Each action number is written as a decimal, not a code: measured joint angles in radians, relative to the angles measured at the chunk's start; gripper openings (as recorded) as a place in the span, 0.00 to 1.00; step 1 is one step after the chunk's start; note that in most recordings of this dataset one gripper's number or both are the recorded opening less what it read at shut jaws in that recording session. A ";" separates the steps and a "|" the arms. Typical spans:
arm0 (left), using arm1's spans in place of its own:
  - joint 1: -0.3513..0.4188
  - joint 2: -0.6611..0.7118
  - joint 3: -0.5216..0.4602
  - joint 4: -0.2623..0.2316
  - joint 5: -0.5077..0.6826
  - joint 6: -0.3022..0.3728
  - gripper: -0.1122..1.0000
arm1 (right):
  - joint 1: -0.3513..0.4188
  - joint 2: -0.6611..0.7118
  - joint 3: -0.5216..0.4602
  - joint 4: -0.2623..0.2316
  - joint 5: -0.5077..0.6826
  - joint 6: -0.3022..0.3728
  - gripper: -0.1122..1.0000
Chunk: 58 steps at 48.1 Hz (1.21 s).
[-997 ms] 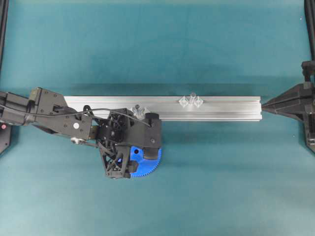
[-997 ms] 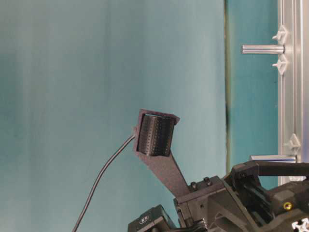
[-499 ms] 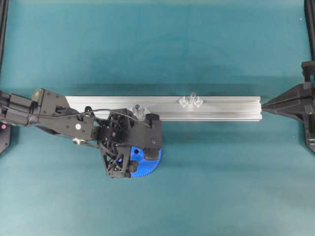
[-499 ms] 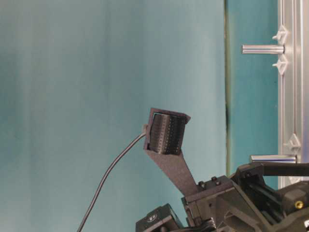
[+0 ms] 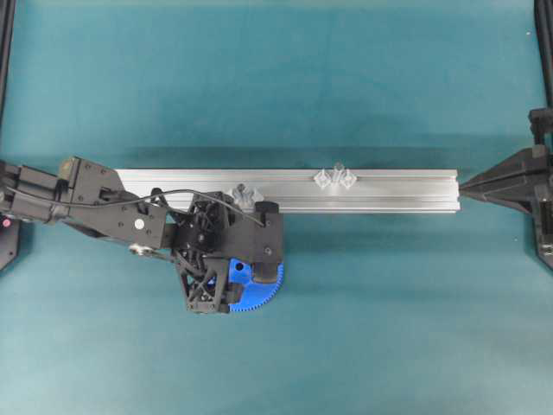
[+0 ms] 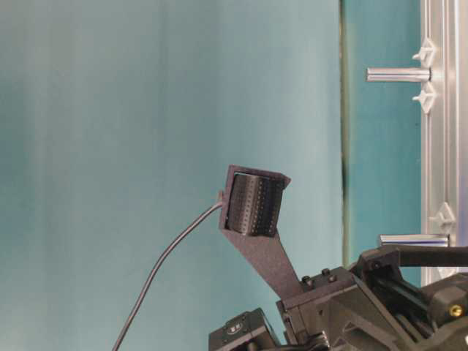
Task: Find the location of the shaft and insert the large gear.
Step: 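Close the left gripper on the gear hub and lift the gear, then carry the blue gear with the left gripper over the right shaft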
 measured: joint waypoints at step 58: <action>0.071 -0.176 -0.120 0.000 0.006 0.081 0.74 | -0.002 -0.021 0.017 0.000 0.002 0.000 0.15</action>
